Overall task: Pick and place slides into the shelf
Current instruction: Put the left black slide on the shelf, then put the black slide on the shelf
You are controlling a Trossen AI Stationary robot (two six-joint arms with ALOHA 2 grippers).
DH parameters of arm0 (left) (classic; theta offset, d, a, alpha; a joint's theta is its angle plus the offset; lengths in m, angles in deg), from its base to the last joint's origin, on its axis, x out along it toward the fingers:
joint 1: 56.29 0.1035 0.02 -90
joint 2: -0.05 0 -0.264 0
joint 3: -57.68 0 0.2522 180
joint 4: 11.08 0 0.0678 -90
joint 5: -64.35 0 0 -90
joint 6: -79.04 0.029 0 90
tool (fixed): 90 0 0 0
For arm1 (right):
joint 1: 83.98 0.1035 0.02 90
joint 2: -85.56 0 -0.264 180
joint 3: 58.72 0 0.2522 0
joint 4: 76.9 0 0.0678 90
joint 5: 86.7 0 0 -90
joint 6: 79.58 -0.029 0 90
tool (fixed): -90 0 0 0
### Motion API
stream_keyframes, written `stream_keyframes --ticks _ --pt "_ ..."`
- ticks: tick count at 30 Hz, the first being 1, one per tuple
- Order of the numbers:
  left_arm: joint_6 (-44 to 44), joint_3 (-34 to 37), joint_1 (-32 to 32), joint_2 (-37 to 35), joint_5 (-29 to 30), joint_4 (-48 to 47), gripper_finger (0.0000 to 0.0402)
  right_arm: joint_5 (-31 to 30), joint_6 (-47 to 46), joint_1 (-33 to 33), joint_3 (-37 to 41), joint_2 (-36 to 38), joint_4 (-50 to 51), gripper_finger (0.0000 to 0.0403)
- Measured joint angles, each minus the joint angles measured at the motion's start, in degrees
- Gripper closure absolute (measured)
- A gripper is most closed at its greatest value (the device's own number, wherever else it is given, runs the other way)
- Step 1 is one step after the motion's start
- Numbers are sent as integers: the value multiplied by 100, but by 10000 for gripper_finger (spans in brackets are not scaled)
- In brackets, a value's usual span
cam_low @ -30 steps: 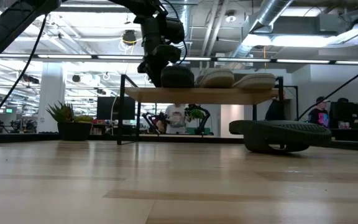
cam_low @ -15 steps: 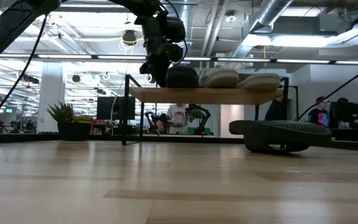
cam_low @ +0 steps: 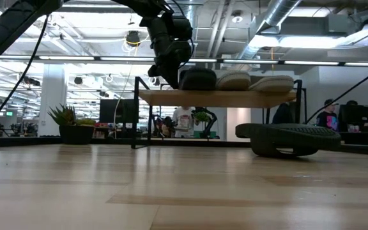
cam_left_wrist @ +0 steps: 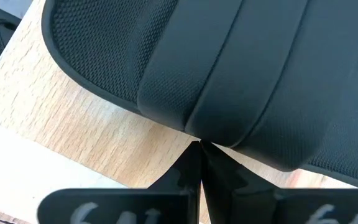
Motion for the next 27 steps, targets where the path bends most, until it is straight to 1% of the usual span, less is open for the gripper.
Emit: stream_keyframes --ticks 5,12,17,23,25,27 --pt "0 0 0 0 26 0 401 0 -2 0 0 0 0 403" --pt "-2 -2 0 0 564 -85 401 0 -45 0 0 0 3 403" --pt "0 -2 2 -2 742 -88 401 0 -45 0 0 -2 18 403" --pt "-31 -4 2 -11 1634 -142 401 -10 -44 -2 0 -9 48 403" --pt "8 -101 2 -13 2043 -290 401 -22 -41 -2 0 -9 49 403" --pt "108 -336 0 -13 2613 -468 401 -22 -39 -2 0 -9 46 403"
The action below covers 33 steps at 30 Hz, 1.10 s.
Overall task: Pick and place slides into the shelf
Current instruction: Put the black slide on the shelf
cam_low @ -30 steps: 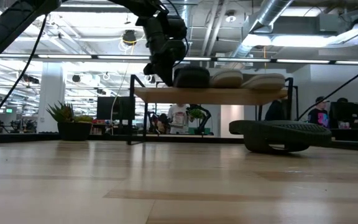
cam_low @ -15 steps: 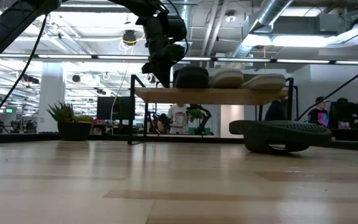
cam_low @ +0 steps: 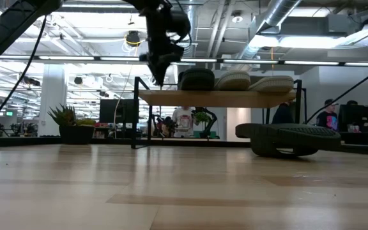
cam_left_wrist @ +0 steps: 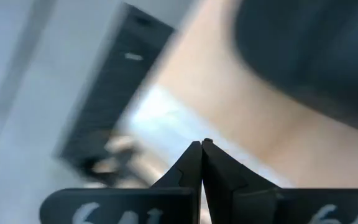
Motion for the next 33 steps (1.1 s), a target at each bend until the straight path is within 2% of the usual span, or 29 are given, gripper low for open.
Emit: stream_keyframes --ticks 3,6,10,16,21,29,33 --pt "122 -585 -34 -2 865 -134 401 0 -4 -38 0 0 -11 403" --pt "225 -1444 -40 -23 1408 -116 401 -1 -44 -135 0 0 -13 403" --pt "585 -918 -93 -879 1835 1185 401 8 -263 -258 119 17 -87 403" --pt "340 -890 -205 -1888 1677 1948 401 115 -925 -306 1024 162 -495 403" --pt "266 -890 -429 -2495 1257 1989 401 522 -1897 -256 2080 554 -1048 403" --pt "-27 -884 -1112 -2837 1164 868 401 564 -3462 506 3397 1471 -1764 403" --pt "-238 -860 -1499 -2824 1233 203 401 216 -4101 1100 3874 1865 -1739 403"
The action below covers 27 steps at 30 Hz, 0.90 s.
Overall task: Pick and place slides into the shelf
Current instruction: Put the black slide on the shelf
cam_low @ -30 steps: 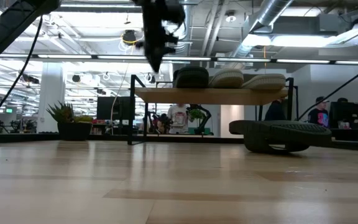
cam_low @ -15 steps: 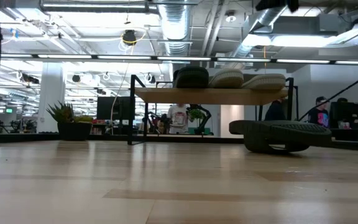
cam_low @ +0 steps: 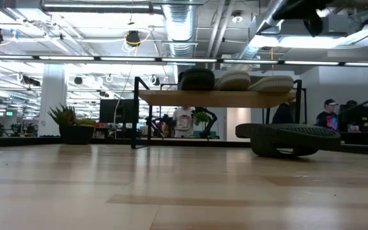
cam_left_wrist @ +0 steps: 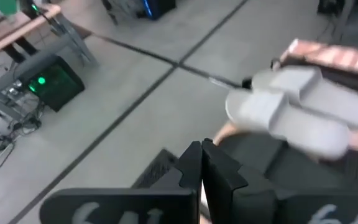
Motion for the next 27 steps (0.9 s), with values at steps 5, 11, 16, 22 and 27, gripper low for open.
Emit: stream_keyframes --ticks 5,11,16,22,27 --pt "-206 237 -547 -18 311 -360 401 -740 -963 941 625 401 27 403" --pt "-266 565 -1104 -229 664 -402 401 -1742 -2442 2355 1253 668 89 403" --pt "-378 606 -1437 -444 697 -482 401 -2448 -3758 3538 1363 647 1104 403" --pt "-740 604 -1885 -645 811 -479 401 -3172 -5700 4977 1363 402 2712 403" --pt "-1444 604 -2349 -684 1287 -495 401 -3426 -7175 6014 1363 224 3422 403"
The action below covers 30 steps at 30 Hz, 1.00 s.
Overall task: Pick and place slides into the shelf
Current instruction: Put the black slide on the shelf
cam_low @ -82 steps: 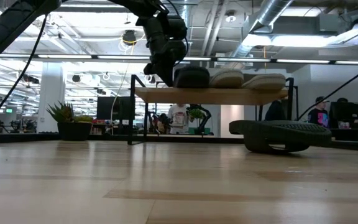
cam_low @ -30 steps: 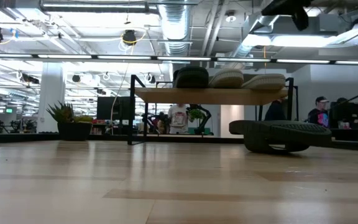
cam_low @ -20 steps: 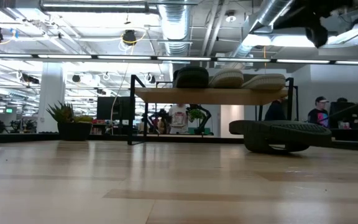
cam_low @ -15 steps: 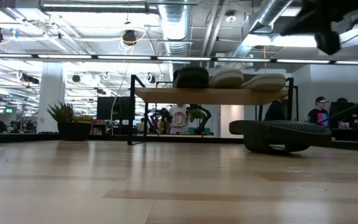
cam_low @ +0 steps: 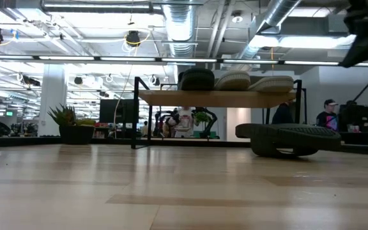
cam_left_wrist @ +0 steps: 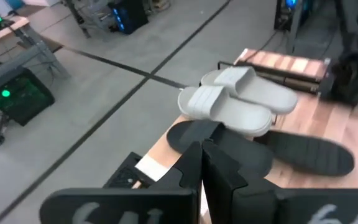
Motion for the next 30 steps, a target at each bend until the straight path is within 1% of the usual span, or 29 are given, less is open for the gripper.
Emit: stream_keyframes --ticks 4,7,9,10,12,15,18,20,21,23,27,30 --pt "-512 0 -362 15 225 -2 401 -252 -1184 707 5 -255 265 403" --pt "-927 0 -599 37 345 -32 401 -265 -2035 1176 184 -504 218 403" --pt "-1204 0 -769 35 484 -85 401 -266 -2524 1502 459 -680 -71 403" --pt "-1315 0 -866 33 579 -114 401 -256 -2627 1647 617 -768 -288 403" --pt "-1473 0 -1070 31 789 -190 401 -282 -2672 1826 952 -888 -1061 403" --pt "-1510 0 -1327 30 1029 -316 401 -847 -2716 1889 1435 -1150 -2432 403" --pt "-1501 0 -1525 22 1198 -387 401 -1900 -2761 1888 1764 -1474 -3743 403" --pt "-1380 0 -1618 22 1226 -382 402 -2342 -2893 1888 1842 -1710 -4015 403" --pt "-1313 0 -1648 22 1223 -380 401 -2377 -2914 1885 1843 -1816 -4092 403" --pt "-1173 0 -1701 22 1217 -382 401 -2204 -2961 1800 1840 -2028 -4114 403" --pt "-926 0 -1840 -17 1138 -406 401 -1634 -2950 1596 1840 -2326 -4346 399" --pt "-775 0 -1931 -105 931 -413 401 -1207 -2832 1421 1840 -2432 -4581 380"
